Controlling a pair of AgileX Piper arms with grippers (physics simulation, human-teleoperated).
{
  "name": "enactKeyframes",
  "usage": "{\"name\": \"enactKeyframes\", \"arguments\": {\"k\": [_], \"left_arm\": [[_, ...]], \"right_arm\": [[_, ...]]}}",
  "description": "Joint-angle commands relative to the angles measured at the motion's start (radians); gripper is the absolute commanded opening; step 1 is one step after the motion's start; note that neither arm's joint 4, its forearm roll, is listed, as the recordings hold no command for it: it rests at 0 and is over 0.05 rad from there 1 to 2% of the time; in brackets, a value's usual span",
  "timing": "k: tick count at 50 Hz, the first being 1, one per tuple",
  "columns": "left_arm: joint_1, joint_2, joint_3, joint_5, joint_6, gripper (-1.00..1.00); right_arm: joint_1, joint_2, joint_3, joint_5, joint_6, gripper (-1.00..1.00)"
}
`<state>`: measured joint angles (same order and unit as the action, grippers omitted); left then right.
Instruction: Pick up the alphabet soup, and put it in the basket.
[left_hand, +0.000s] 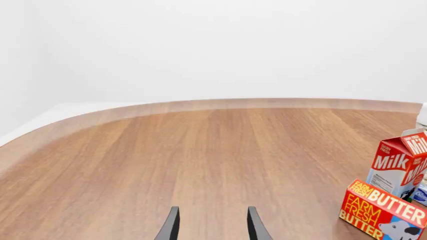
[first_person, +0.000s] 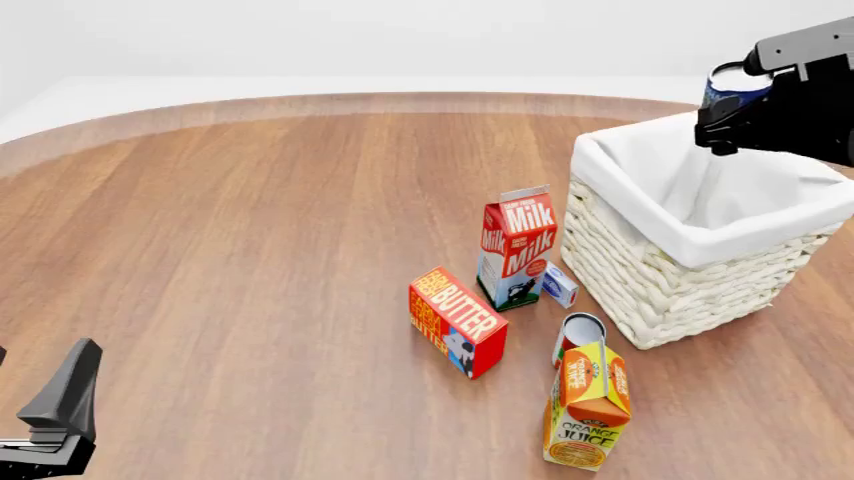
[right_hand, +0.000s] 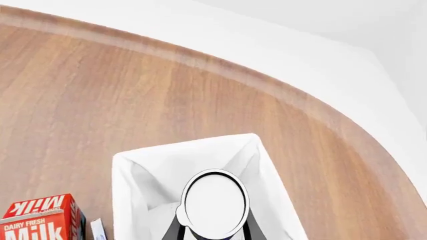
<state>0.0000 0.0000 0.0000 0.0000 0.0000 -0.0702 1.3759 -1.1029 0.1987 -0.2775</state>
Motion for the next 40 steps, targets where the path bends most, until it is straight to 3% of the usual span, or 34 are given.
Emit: {"name": "enactKeyframes", "arguments": {"k": [1,40], "left_arm": [[0.0,0.0,0.0,0.0,0.0,1.0],[0.0,0.0,0.0,0.0,0.0,1.0]], "right_arm": [[0.006,0.035,-0.077,0.056,0.0,-1.0],[-0.019,0.157,-0.128,0.117,-0.036,-1.0]]}}
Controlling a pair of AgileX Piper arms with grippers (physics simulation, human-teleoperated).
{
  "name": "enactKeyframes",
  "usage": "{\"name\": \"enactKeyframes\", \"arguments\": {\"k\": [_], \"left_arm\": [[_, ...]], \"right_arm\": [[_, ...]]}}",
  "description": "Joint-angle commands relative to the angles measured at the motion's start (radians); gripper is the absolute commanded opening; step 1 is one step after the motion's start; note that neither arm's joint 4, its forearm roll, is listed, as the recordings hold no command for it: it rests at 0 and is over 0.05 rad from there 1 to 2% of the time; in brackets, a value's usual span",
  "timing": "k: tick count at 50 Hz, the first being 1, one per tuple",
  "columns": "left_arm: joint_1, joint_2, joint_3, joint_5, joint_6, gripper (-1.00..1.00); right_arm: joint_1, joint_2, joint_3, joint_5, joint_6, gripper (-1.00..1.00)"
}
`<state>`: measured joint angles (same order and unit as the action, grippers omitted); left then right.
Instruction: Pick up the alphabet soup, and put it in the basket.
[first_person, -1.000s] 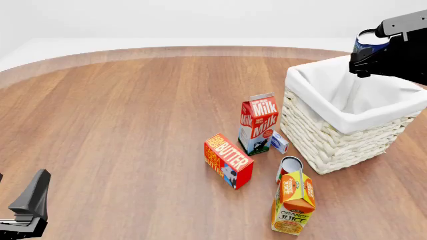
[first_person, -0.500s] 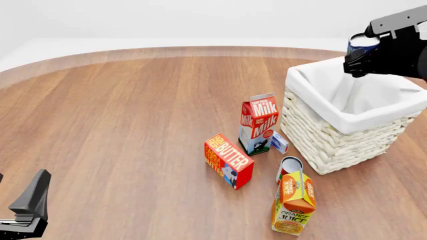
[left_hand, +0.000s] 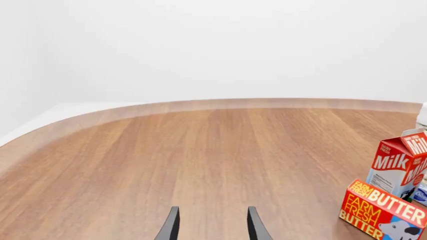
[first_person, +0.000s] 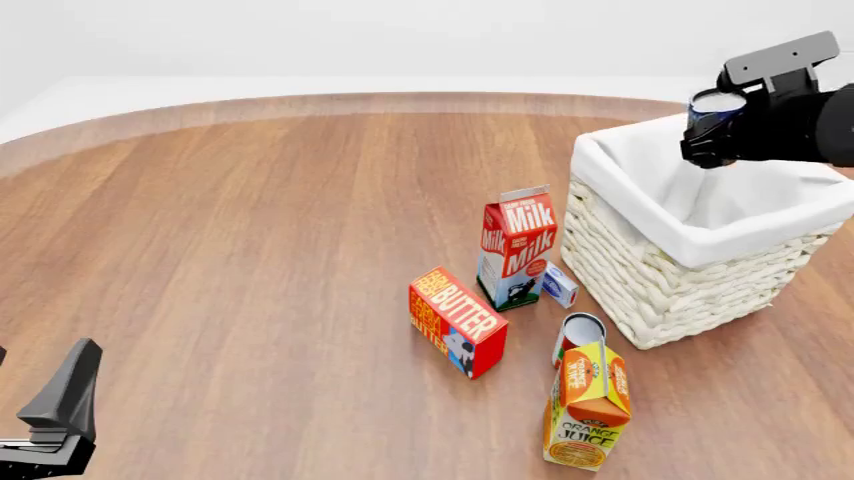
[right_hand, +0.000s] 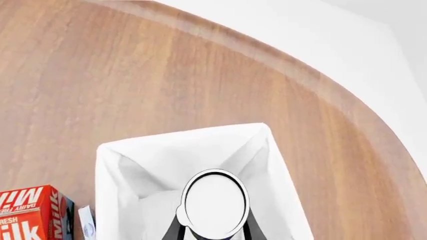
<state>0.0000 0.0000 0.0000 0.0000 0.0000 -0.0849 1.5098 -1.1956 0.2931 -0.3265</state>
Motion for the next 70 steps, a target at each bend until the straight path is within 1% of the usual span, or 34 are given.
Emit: {"name": "enactKeyframes", "arguments": {"k": [1,15,31,39,46,63,70], "left_arm": [[0.0,0.0,0.0,0.0,0.0,1.0],[0.0,0.0,0.0,0.0,0.0,1.0],[0.0,0.0,0.0,0.0,0.0,1.0],[0.0,0.0,0.0,0.0,0.0,1.0],[0.0,0.0,0.0,0.0,0.0,1.0],[0.0,0.0,0.0,0.0,0.0,1.0],[0.0,0.0,0.0,0.0,0.0,1.0]], "right_arm": [[-0.005,0.024,-0.038,0.025,0.012,-1.0],[0.005,0.057,-0.056,0.045,0.005,-1.0],[0.015,0.078,-0.05,0.051,0.004,-1.0],[0.013,0.105,-0.05,0.043,-0.001,-1.0],[0.012,0.125,-0.034,0.026,0.001,-1.0],[0.004,0.181,-0.037,0.003,0.007,-1.0],[-0.001,0.195,-0.042,0.011,0.01,-1.0]]}}
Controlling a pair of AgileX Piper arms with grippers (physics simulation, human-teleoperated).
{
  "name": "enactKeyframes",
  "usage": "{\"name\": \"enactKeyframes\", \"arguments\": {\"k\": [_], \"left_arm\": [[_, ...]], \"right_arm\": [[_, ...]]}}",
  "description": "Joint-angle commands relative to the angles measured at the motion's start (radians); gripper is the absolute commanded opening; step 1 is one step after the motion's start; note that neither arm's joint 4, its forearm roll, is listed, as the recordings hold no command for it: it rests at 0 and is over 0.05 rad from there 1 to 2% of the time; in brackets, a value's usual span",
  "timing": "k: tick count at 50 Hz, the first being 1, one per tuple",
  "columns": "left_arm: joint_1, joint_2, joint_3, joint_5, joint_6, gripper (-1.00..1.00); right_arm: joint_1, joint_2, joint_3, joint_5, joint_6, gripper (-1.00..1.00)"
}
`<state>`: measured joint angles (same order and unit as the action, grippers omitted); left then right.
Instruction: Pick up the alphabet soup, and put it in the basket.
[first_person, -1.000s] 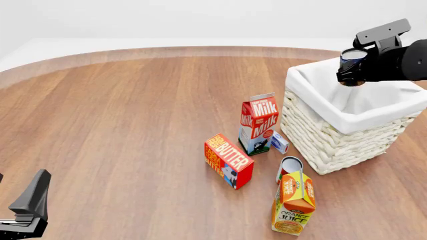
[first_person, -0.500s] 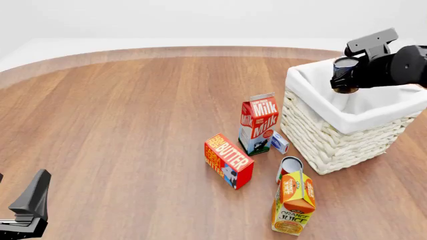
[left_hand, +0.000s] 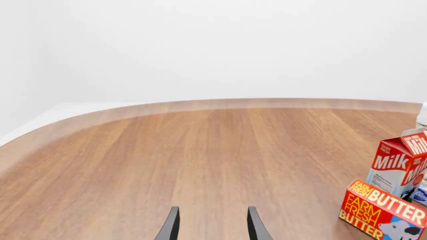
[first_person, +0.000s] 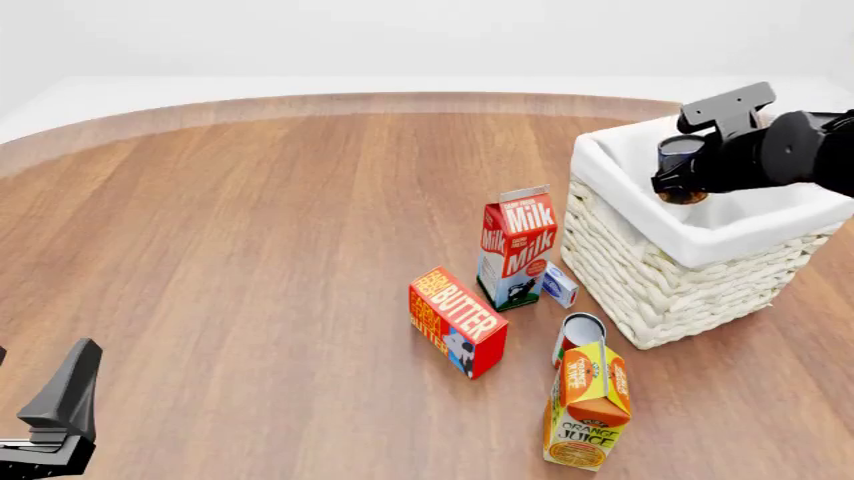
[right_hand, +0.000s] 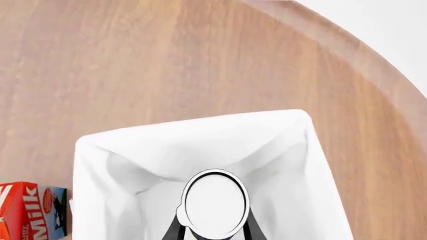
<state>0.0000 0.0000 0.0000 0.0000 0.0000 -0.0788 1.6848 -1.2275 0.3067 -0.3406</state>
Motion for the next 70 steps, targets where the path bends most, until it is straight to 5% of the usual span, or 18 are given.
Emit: {"name": "enactKeyframes", "arguments": {"k": [1,49,50,70], "left_arm": [[0.0,0.0,0.0,0.0,0.0,1.0],[0.0,0.0,0.0,0.0,0.0,1.0],[0.0,0.0,0.0,0.0,0.0,1.0],[0.0,0.0,0.0,0.0,0.0,1.0]], "right_arm": [[-0.008,0.019,-0.011,0.0,0.024,-1.0],[-0.056,0.06,0.022,0.002,-0.002,-1.0],[-0.055,0.058,0.023,0.003,-0.004,1.0],[-0.059,0.044,0.023,0.006,0.002,1.0]]}}
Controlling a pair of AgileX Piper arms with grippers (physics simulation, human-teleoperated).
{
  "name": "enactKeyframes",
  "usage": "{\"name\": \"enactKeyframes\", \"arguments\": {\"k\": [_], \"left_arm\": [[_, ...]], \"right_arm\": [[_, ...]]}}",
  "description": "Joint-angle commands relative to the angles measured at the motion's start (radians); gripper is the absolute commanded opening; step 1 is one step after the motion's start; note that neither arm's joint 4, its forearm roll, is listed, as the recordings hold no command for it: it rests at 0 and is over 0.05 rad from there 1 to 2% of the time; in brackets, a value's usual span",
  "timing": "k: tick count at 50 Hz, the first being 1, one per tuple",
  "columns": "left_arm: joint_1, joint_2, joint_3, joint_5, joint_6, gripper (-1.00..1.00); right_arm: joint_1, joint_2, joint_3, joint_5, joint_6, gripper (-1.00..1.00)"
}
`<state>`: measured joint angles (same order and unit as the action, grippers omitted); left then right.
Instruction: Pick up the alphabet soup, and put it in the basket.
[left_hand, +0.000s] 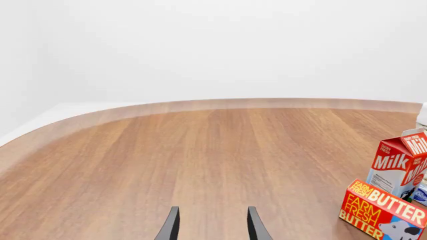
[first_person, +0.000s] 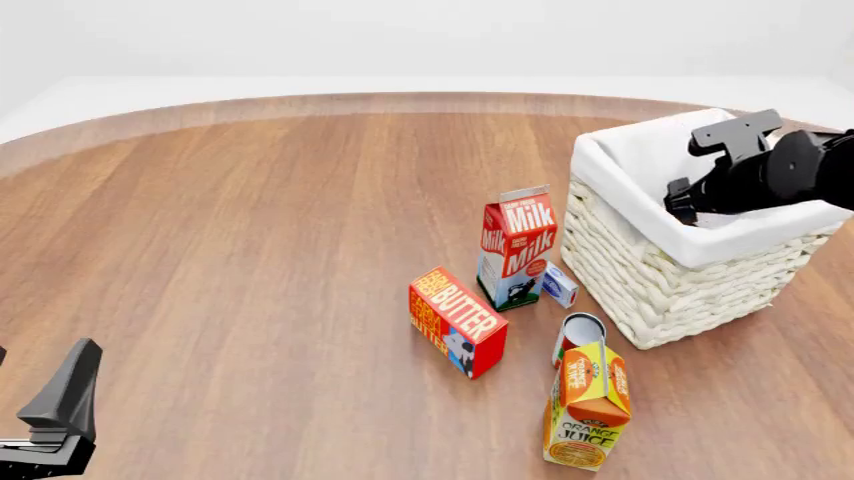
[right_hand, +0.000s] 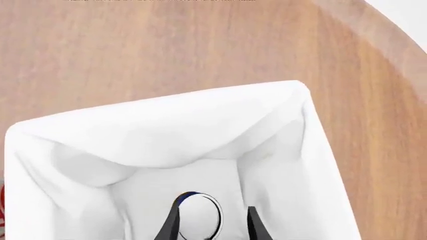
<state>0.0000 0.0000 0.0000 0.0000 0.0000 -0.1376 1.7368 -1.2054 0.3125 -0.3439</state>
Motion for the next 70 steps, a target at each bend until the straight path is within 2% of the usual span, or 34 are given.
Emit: {"name": "enactKeyframes", "arguments": {"k": [1,18,24,32,70], "left_arm": [[0.0,0.0,0.0,0.0,0.0,1.0],[0.0,0.0,0.0,0.0,0.0,1.0],[0.0,0.0,0.0,0.0,0.0,1.0],[0.0,0.0,0.0,0.0,0.0,1.0],[0.0,0.0,0.0,0.0,0.0,1.0]], "right_arm": [[0.0,-0.011,0.002,0.0,0.005,1.0],[0.02,-0.129,0.042,-0.004,0.02,1.0],[-0.001,-0.14,0.049,-0.015,-0.007,1.0],[0.025,-0.18,0.068,-0.016,0.005,1.0],[0.041,-0.411,0.215,-0.033,0.03,1.0]]}}
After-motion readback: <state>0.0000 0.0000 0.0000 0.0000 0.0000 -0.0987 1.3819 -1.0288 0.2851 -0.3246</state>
